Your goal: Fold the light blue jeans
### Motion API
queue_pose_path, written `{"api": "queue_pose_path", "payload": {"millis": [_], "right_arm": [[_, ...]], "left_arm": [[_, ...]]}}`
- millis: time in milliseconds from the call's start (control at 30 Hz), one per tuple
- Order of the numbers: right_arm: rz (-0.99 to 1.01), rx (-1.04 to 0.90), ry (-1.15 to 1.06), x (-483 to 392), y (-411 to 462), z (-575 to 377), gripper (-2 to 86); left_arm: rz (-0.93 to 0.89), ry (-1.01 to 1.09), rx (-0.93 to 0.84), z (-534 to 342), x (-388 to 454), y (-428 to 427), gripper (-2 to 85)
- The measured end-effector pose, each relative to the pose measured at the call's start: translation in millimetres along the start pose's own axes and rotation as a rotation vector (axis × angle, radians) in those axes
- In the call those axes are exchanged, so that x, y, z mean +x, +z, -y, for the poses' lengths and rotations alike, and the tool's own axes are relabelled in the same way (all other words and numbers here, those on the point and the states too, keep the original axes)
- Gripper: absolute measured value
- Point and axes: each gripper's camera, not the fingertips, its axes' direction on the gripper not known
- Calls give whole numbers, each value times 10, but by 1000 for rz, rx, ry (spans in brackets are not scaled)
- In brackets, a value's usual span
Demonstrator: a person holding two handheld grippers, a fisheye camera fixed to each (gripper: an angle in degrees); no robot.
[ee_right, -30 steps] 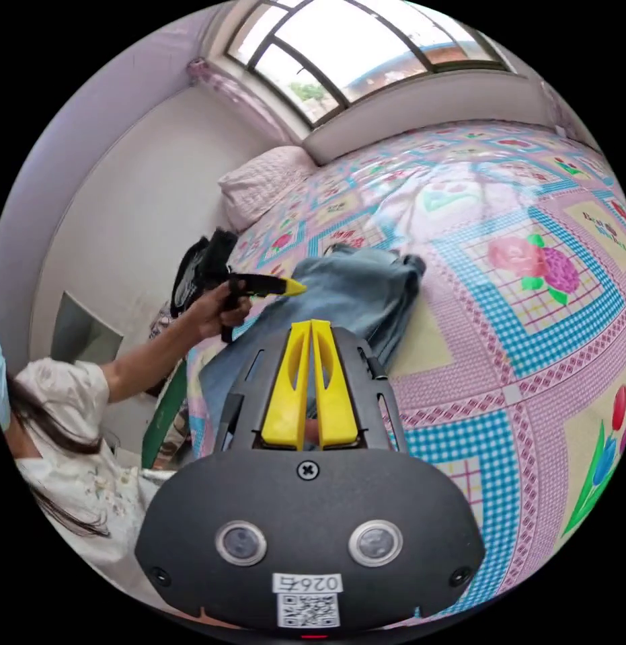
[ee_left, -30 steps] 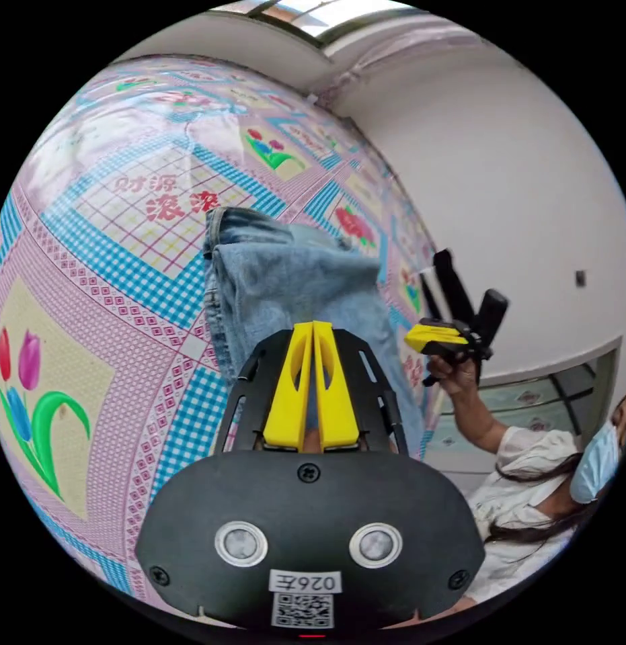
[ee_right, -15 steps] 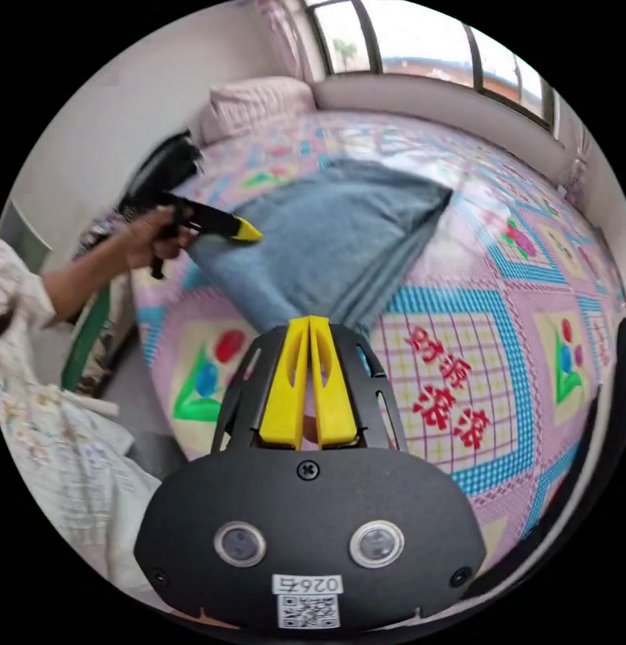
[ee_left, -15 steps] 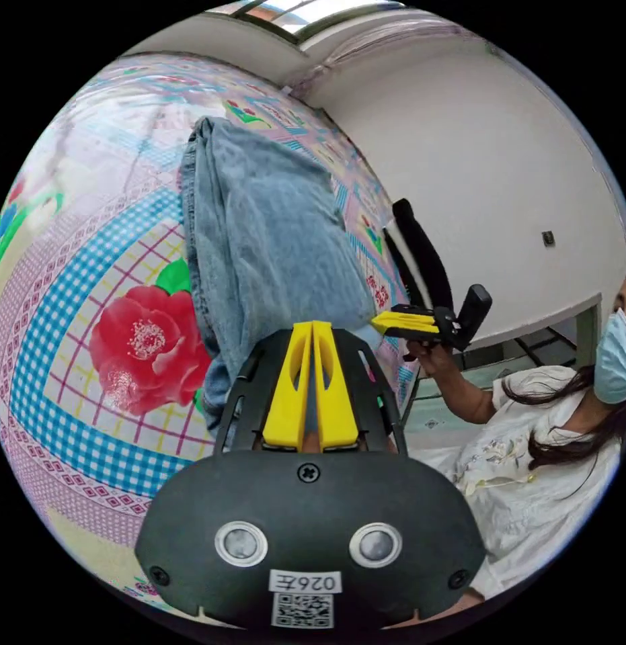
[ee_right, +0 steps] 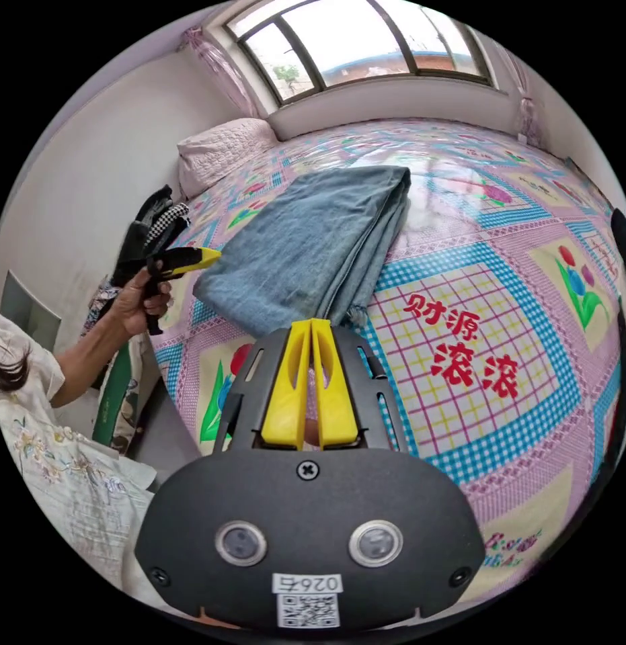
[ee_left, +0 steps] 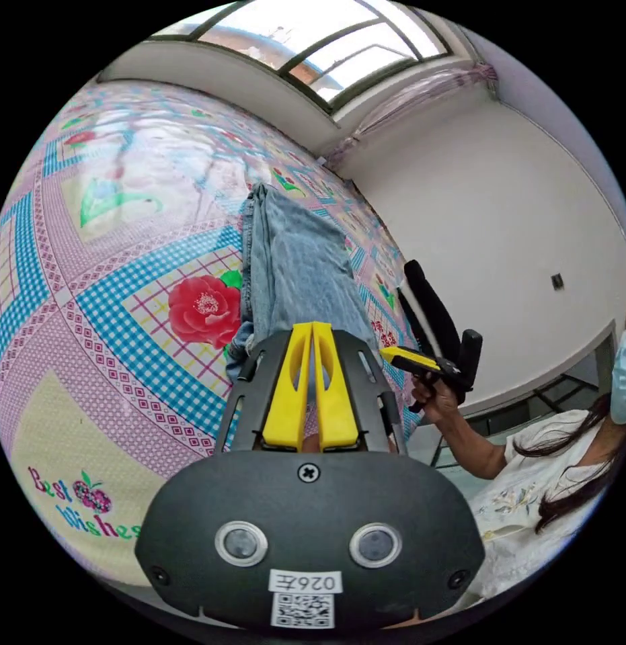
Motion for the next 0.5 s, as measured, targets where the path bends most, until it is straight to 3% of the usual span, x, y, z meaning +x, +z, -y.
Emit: {"api": "queue_pose_path", "payload": {"millis": [100,200,333,500], "right_arm": [[-103,101,-65,-323,-139,-136,-9],[-205,119,-180,-681,12,-235,-9],[-348,67,-282,-977,376,-344,-9],[-337,52,-273,-1043,434,-329,-9]], "left_arm": [[232,146,13,-241,344,21,-10],[435,308,-122,-443,372,502,-10],[392,282,-38,-652,283,537,-10],[470,250,-65,-726,469,646,-10]]}}
